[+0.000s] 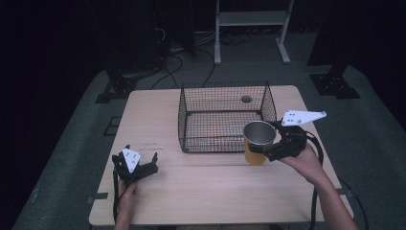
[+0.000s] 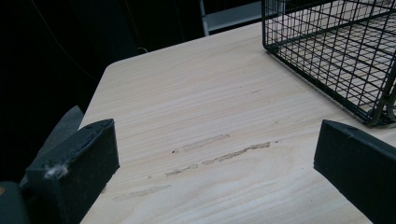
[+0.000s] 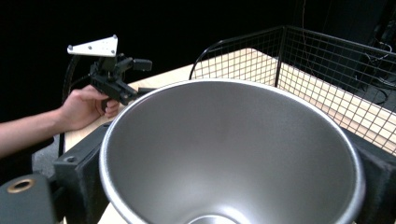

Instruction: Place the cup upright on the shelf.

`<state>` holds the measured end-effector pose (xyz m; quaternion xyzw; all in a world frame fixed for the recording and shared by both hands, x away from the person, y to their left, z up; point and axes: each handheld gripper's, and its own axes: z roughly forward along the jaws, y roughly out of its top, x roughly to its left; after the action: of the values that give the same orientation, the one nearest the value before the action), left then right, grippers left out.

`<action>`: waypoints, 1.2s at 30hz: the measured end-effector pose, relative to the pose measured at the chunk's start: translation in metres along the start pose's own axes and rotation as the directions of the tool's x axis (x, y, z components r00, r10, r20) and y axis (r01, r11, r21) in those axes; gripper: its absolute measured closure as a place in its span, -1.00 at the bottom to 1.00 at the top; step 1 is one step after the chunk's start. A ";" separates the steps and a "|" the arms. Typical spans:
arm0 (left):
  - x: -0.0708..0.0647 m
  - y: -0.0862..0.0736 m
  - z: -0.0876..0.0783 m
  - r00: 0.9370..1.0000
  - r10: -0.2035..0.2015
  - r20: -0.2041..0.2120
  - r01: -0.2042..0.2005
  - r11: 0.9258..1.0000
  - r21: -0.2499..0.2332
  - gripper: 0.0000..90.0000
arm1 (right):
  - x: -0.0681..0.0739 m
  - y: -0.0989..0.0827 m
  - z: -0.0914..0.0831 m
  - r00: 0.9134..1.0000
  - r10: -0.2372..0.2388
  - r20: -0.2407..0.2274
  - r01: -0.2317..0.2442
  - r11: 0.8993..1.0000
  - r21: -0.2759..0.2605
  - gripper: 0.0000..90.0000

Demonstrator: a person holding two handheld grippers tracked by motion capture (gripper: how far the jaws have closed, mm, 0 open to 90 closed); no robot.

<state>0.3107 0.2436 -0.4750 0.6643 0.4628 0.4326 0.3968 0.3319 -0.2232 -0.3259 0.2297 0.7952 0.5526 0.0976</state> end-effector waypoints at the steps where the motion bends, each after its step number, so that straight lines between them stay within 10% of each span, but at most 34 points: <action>1: 0.000 0.000 0.000 1.000 0.000 0.000 0.000 1.000 0.000 -1.00 | -0.001 0.002 0.001 1.000 0.002 0.001 -0.002 1.000 -0.002 -0.84; 36: 0.000 0.000 0.000 1.000 0.002 0.006 -0.002 1.000 -0.003 -1.00 | -0.044 0.073 0.049 1.000 0.018 0.006 -0.019 0.998 0.052 -0.84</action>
<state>0.3105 0.2436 -0.4749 0.6654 0.4603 0.4318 0.3986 0.4093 -0.1826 -0.2813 0.2409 0.8068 0.5322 0.0885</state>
